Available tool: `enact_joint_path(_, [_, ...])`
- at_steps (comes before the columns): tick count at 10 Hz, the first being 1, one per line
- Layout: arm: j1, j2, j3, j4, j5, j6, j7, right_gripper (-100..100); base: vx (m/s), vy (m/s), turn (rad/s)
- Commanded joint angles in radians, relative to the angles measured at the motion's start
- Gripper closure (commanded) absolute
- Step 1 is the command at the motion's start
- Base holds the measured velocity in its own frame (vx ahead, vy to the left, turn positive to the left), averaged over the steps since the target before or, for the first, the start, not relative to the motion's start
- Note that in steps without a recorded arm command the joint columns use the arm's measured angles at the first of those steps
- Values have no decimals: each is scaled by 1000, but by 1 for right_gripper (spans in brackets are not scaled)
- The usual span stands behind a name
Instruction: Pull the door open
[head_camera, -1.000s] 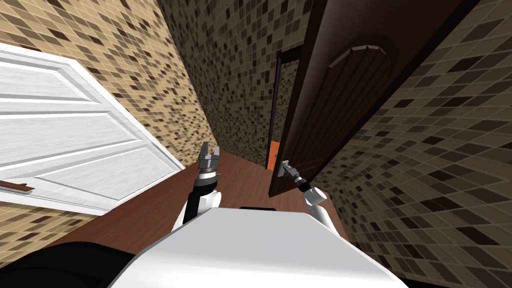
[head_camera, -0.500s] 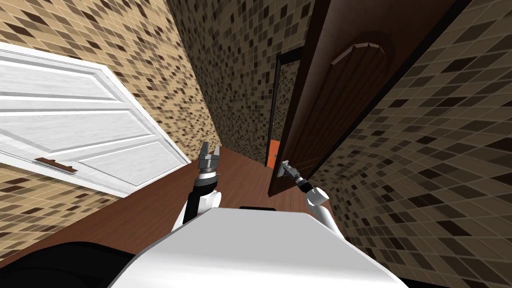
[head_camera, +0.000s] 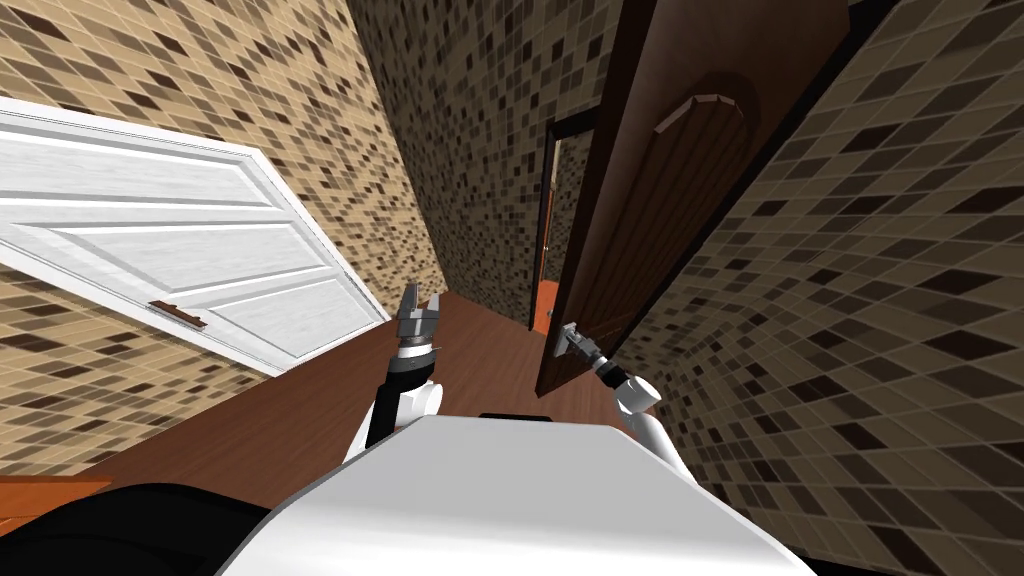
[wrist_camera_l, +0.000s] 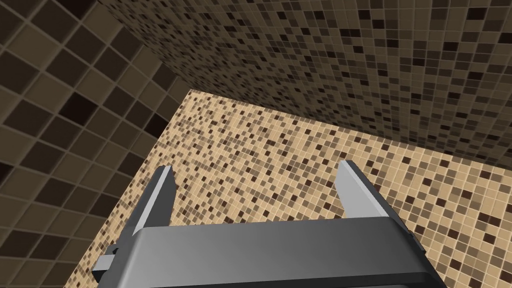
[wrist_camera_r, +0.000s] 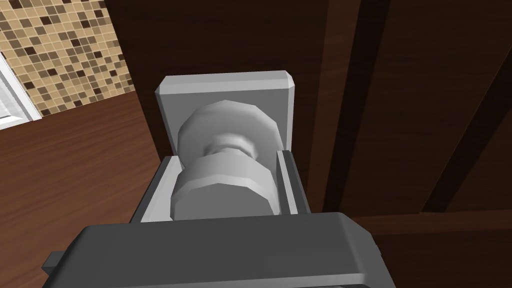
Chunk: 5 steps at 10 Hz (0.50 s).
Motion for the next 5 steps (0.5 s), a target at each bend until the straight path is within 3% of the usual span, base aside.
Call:
enact_joint_path(1, [2, -11, 1, 7, -5, 19, 0, 100, -105, -78, 87])
enact_joint_path(5, [6, -41, 5, 26, -20, 69, -1, 100, -162, -143, 118])
